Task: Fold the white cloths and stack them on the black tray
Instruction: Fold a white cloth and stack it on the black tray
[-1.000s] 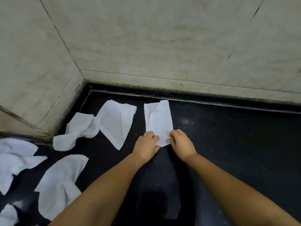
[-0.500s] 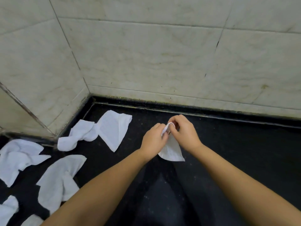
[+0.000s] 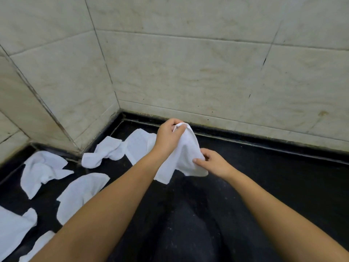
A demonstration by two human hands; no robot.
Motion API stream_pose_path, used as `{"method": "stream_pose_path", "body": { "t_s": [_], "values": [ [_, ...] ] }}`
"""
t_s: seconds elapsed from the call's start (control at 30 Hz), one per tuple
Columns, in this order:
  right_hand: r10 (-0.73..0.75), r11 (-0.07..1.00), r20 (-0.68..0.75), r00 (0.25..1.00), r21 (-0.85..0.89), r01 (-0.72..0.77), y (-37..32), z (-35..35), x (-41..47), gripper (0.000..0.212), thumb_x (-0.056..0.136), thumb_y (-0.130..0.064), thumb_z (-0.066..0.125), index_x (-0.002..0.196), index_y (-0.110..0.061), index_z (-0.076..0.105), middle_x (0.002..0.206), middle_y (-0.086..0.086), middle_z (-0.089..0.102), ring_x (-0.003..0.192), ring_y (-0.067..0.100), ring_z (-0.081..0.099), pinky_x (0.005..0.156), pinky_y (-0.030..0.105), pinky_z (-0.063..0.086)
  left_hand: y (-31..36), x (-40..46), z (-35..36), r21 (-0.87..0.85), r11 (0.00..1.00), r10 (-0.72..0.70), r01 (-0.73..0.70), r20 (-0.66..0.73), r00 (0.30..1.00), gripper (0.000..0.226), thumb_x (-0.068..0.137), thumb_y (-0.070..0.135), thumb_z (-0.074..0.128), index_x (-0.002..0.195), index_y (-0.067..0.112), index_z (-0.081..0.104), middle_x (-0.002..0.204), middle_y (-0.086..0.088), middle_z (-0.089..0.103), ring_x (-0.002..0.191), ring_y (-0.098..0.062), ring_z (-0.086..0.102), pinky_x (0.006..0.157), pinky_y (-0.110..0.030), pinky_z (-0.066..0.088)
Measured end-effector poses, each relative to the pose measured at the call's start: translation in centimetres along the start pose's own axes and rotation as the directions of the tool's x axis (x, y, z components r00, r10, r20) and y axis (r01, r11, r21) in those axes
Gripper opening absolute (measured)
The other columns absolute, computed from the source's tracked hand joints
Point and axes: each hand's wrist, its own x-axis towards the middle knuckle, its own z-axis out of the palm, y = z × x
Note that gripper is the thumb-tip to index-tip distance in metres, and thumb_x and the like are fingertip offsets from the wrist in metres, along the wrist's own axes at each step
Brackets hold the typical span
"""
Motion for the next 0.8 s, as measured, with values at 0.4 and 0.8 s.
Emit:
{"method": "stream_pose_path", "body": {
  "t_s": [0.4, 0.8],
  "values": [
    [0.159, 0.852, 0.180, 0.971, 0.473, -0.227, -0.4, -6.0, 0.9, 0.018, 0.093, -0.014, 0.055, 0.076, -0.014, 0.049, 0.074, 0.002, 0.058, 0.059, 0.010, 0.057, 0.053, 0.021, 0.045, -5.7, 1.4, -5.2, -0.240, 0.892, -0.323, 0.383, 0.256, 0.911, 0.018, 0.092, 0.017, 0.058, 0.108, 0.019, 0.064, 0.110, -0.005, 0.067, 0.101, -0.019, 0.065, 0.085, -0.032, 0.052],
    [0.369, 0.768, 0.427, 0.826, 0.361, -0.530, 1.2, -6.6, 0.8, 0.016, 0.096, -0.015, 0.051, 0.096, -0.006, 0.064, 0.074, 0.004, 0.063, 0.061, 0.010, 0.059, 0.053, 0.020, 0.051, -5.0, 2.0, -4.1, -0.109, 0.957, -0.260, 0.270, 0.094, 0.961, 0.024, 0.090, 0.034, 0.054, 0.091, 0.012, 0.064, 0.094, -0.005, 0.068, 0.087, -0.022, 0.062, 0.076, -0.038, 0.047]
  ]
}}
